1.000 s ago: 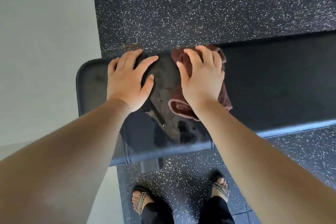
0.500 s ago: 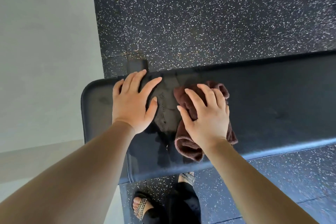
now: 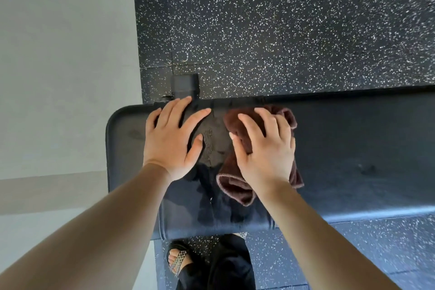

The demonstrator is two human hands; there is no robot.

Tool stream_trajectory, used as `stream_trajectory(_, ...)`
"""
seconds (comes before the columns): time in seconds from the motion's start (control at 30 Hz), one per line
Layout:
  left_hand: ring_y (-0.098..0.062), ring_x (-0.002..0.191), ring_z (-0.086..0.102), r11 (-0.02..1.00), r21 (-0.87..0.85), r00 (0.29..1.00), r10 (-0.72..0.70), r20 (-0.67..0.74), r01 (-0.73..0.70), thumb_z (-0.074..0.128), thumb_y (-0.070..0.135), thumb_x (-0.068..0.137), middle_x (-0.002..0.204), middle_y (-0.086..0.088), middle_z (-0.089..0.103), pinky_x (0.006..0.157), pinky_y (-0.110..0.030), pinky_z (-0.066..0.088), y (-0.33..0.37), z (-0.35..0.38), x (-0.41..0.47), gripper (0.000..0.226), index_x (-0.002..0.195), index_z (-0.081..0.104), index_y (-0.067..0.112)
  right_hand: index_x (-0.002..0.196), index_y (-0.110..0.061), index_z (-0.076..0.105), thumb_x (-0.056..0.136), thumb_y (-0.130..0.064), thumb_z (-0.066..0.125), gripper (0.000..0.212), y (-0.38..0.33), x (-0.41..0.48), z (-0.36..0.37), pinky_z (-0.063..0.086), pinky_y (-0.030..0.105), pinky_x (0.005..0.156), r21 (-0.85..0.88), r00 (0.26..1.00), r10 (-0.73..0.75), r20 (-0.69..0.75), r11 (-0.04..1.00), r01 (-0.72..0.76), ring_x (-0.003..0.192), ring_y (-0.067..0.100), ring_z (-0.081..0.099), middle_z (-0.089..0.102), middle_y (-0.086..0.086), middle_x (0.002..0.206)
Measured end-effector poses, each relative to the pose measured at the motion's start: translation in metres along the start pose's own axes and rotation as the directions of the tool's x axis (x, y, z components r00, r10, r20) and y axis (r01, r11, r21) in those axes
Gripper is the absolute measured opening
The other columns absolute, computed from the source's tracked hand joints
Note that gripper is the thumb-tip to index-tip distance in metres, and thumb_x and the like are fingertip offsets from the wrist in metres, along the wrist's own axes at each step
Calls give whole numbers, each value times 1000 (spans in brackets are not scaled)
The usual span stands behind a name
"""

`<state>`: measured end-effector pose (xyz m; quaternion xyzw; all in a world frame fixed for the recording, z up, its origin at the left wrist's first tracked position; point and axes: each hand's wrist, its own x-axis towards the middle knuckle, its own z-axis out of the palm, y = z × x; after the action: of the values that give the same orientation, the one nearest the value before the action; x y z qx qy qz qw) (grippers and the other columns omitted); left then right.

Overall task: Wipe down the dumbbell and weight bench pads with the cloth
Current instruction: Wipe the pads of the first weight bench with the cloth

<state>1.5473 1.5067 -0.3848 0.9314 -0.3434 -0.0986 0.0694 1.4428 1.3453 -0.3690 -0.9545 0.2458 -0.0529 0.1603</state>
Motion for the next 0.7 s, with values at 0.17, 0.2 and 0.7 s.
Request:
stream_trajectory(0.17, -27, 132, 35, 1000, -1, 1000, -1, 2, 1, 39, 39, 84, 143, -5, 41, 104, -47, 25, 1, -1, 0, 50, 134, 42, 36, 116, -23, 62, 85, -39, 61, 35, -5, 43, 5, 43, 52, 85, -26, 1000, 3, 6, 1000, -3, 115, 36, 48, 55, 6, 128)
stream_trajectory(0.2, -27, 132, 35, 1000, -4, 1000, -1, 0, 1, 39, 39, 84, 143, -5, 41, 104, -47, 25, 1, -1, 0, 50, 134, 42, 36, 116, -23, 62, 85, -39, 61, 35, -5, 46, 5, 43, 52, 85, -27, 1000, -4, 9, 1000, 4, 115, 36, 48, 56, 6, 127)
stream_trajectory(0.7, -28, 133, 34, 999, -34, 999, -9, 39, 10, 36, 40, 85, 144, -5, 40, 106, -47, 23, 2, -7, -1, 50, 135, 42, 36, 115, -24, 63, 86, -37, 59, 32, -5, -20, -2, 45, 54, 81, 3, 999, 37, 4, 999, -38, 115, 34, 45, 55, 5, 127)
